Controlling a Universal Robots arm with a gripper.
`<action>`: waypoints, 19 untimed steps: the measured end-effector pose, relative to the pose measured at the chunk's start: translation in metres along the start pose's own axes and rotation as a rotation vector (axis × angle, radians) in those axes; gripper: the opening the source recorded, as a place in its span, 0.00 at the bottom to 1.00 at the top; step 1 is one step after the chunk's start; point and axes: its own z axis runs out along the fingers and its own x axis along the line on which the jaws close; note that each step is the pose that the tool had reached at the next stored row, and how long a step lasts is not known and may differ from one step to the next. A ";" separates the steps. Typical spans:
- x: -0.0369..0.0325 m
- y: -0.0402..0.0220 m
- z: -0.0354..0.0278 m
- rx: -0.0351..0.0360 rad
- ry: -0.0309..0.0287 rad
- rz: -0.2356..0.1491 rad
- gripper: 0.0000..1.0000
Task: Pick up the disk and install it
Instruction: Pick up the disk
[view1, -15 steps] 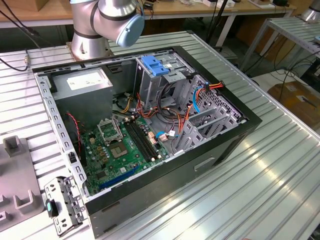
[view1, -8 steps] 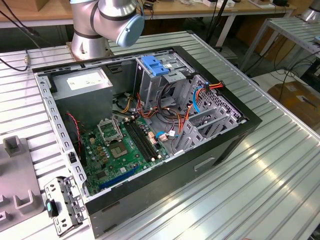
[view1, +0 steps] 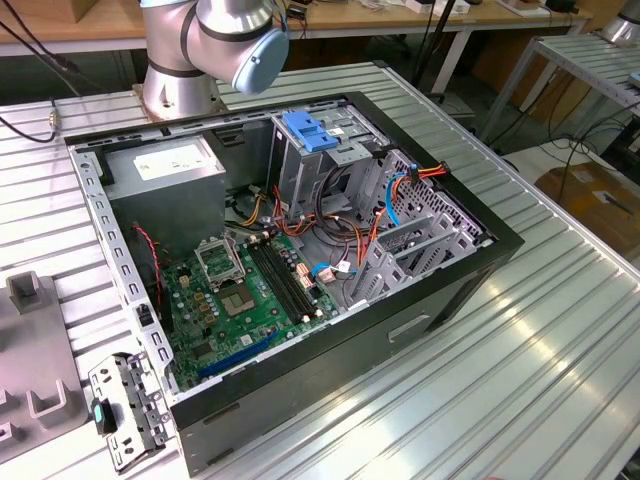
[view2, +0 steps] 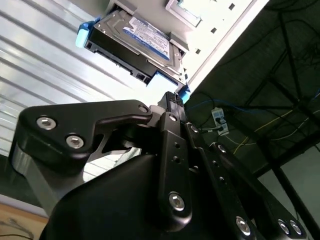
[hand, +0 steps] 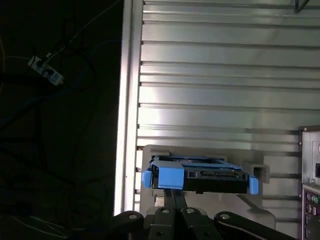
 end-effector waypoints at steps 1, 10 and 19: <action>0.0000 0.0000 0.0000 0.0004 0.0008 -0.019 0.11; 0.0000 0.0000 0.0000 0.0031 0.0062 -0.142 0.11; 0.0000 0.0000 -0.0001 0.0060 0.0123 -0.276 0.11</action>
